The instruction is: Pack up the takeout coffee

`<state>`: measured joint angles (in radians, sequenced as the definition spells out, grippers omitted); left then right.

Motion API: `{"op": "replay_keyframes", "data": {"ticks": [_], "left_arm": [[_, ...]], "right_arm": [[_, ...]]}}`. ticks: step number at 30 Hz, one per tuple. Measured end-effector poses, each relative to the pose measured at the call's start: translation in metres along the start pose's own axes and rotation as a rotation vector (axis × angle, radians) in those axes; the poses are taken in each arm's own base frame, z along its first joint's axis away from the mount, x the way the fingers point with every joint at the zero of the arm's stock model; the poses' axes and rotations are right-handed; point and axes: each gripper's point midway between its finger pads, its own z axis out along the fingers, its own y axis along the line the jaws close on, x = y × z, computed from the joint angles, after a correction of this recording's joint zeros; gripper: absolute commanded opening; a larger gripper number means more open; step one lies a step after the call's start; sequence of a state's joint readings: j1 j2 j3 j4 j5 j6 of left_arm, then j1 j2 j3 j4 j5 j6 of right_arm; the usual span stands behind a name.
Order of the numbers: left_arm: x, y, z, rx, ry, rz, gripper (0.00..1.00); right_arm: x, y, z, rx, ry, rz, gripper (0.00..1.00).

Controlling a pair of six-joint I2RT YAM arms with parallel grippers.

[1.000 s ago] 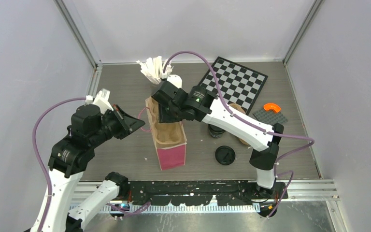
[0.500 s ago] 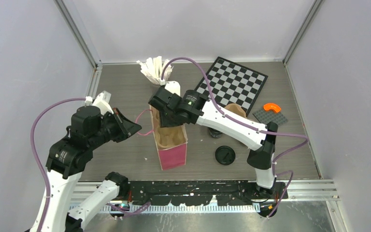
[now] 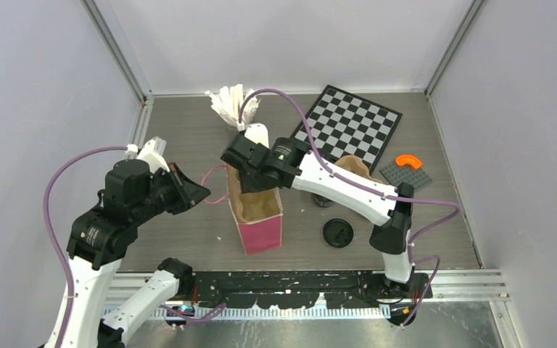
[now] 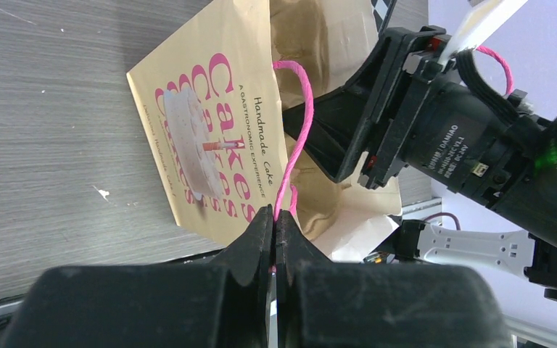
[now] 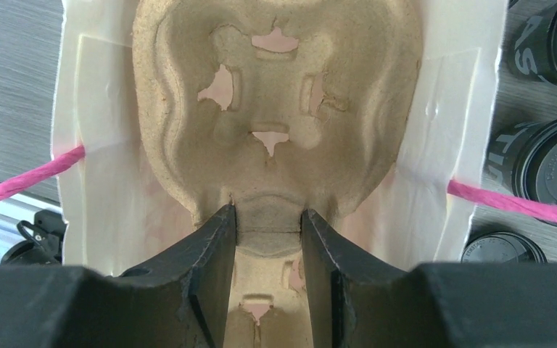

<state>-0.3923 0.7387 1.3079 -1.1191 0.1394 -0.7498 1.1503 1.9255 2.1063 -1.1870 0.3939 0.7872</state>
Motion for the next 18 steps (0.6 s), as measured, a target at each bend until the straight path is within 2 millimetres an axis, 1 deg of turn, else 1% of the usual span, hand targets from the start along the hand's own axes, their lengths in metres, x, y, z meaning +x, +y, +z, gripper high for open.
{"op": "replay_keyframes", "data": {"ticks": [7, 9, 17, 18], "left_arm": [[0.0, -0.002, -0.003, 0.014, -0.008, 0.001, 0.0], [0.001, -0.003, -0.004, 0.022, -0.009, 0.002, 0.0], [0.004, -0.001, -0.005, 0.026, -0.005, 0.002, 0.0], [0.005, -0.001, -0.004, 0.026, -0.004, 0.001, 0.02]], "right_arm": [[0.008, -0.002, 0.015, 0.035, 0.014, -0.024, 0.45], [0.01, -0.002, 0.019, 0.042, 0.02, -0.032, 0.42], [0.016, -0.004, 0.027, 0.058, 0.037, -0.055, 0.42], [0.017, -0.004, 0.027, 0.06, 0.039, -0.058, 0.42]]}}
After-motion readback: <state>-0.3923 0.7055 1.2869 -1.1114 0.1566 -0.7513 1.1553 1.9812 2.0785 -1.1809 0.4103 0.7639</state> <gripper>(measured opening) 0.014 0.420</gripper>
